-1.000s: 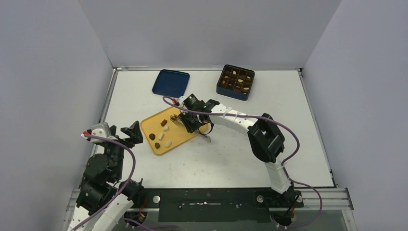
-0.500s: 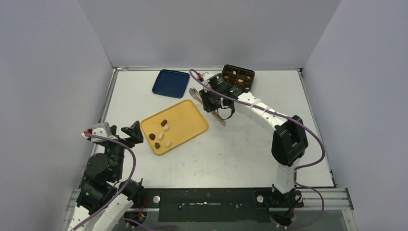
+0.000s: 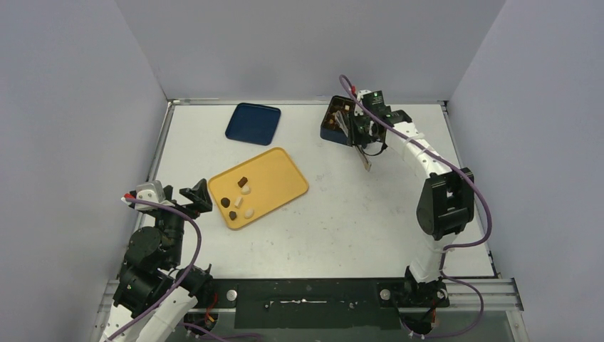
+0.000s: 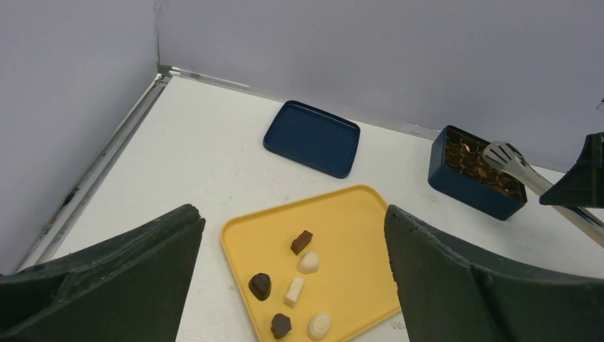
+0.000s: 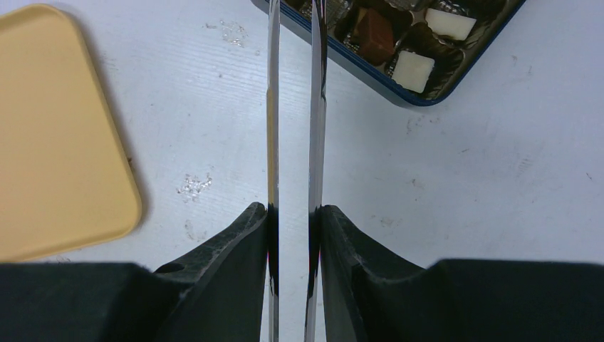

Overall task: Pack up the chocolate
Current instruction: Place the fake chocolate in the packing box.

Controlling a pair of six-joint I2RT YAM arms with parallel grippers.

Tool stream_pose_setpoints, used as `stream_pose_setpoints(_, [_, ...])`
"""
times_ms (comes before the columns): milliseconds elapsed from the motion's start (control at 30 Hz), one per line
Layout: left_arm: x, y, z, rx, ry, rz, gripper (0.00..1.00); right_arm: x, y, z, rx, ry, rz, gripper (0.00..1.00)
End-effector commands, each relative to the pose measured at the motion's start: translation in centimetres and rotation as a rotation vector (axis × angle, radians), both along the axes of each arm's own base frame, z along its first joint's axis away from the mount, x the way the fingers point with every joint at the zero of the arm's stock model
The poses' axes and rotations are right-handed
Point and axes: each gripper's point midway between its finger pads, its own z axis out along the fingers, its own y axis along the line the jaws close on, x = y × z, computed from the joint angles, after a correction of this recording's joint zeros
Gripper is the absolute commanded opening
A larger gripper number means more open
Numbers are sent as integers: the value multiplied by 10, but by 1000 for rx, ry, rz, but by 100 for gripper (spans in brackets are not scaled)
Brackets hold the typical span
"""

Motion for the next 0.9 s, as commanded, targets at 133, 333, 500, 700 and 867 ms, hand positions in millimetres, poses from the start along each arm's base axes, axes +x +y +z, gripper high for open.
stream_pose_setpoints(133, [2,-1,10,-4,-28,-1,97,5,3,5,55,-16,1,28])
stream_pose_setpoints(333, [2,-1,10,-3,-28,-1,97,8,-5,-10,38,7,-39,28])
stream_pose_setpoints(500, [1,0,11,-4,-32,-1,97,9,-7,-18,39,18,-43,31])
stream_pose_setpoints(700, [1,0,11,-5,-33,1,97,13,-9,-22,67,25,-47,33])
stream_pose_setpoints(867, [1,0,10,-4,-31,1,97,14,-10,-28,71,39,-48,35])
